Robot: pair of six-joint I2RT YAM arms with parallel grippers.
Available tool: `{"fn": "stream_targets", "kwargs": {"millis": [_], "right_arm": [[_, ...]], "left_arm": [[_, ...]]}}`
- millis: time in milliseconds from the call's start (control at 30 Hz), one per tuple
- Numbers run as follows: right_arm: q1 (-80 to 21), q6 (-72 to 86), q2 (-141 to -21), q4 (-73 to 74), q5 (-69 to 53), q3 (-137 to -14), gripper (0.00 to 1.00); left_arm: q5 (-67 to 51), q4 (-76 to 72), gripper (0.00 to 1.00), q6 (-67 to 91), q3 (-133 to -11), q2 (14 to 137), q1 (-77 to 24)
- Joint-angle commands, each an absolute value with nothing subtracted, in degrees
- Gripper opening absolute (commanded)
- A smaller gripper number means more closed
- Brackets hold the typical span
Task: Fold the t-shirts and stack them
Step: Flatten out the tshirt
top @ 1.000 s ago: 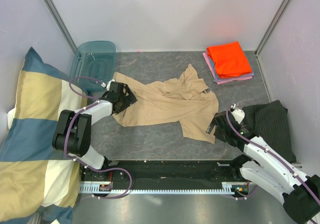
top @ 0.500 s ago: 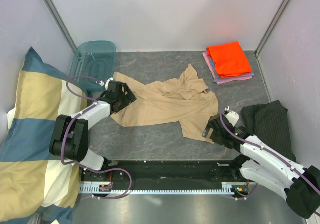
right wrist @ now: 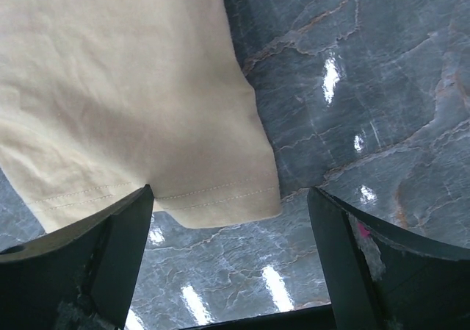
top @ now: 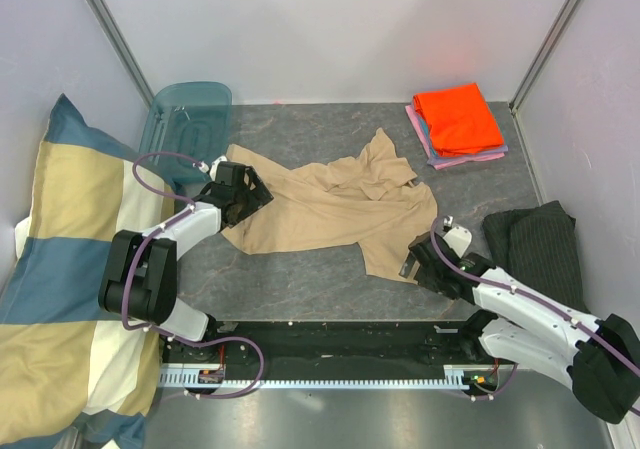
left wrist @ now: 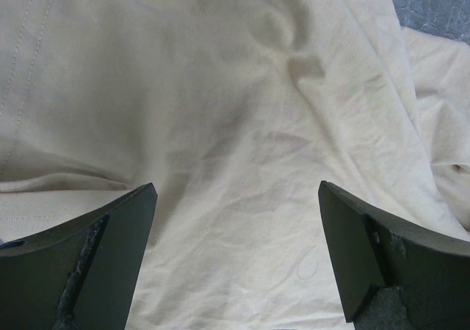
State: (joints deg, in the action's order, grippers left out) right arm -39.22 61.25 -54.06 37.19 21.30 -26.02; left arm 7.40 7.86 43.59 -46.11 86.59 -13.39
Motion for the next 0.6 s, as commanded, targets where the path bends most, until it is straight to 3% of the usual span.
{"fn": "stream_targets", "kwargs": {"millis": [0, 300, 567], "right_arm": [[-39.6, 64.9, -52.3, 36.1, 24.3, -24.6, 0.94], [-39.5, 66.5, -52.0, 36.5, 24.1, -22.8, 0.88], [-39.6, 66.5, -53.4, 35.4, 23.8, -22.7, 0.56]], "left_arm": [[8.4, 7.3, 1.0, 43.9, -45.9, 86.3, -13.6], [7.5, 6.5, 1.0, 44.1, -45.7, 87.4, -13.6], [7.4, 6.2, 1.0, 44.0, -45.8, 87.5, -13.7]]}}
